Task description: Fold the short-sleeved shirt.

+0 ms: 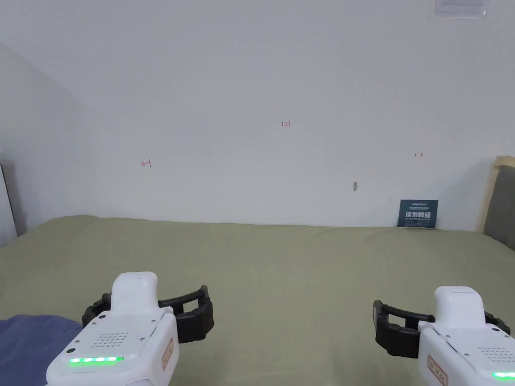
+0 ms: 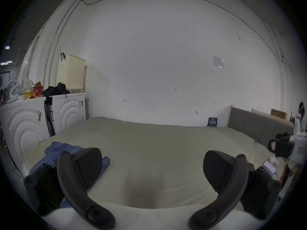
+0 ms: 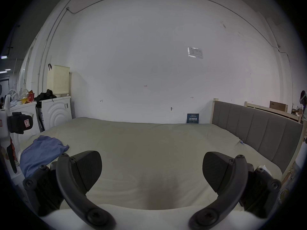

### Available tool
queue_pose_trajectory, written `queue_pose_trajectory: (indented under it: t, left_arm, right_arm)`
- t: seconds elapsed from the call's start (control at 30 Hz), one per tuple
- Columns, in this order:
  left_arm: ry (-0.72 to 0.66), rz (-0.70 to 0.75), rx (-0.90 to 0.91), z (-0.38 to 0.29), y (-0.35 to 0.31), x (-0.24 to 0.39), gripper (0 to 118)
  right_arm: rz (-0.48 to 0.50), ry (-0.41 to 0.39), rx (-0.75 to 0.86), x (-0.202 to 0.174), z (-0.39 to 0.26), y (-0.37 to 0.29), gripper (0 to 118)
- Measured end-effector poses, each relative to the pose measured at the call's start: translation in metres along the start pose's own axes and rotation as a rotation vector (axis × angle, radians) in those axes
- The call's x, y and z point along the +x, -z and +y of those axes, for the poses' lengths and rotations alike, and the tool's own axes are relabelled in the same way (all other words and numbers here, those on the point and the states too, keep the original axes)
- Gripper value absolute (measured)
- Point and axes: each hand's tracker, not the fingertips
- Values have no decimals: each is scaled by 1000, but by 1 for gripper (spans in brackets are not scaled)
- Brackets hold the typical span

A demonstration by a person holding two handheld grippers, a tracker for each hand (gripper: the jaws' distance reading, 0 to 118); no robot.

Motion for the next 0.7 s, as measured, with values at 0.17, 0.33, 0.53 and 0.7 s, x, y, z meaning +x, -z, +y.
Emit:
queue_pose_trajectory:
  t: [0.17,0.33,0.53,0.7]
  left_arm:
    - [-27,-20,8,2,-1,-1,118]
    - [22,-3,20,2,-2,1,118]
    - [9,-4,8,7,-2,4,118]
    - [10,5,4,11,-1,4,118]
  right_arm:
    - [-5,12,5,2,0,-1,118]
    - [-16,0,5,3,1,-1,118]
    - [-6,0,-1,2,1,-1,118]
    - [-1,-6,-4,2,1,0,118]
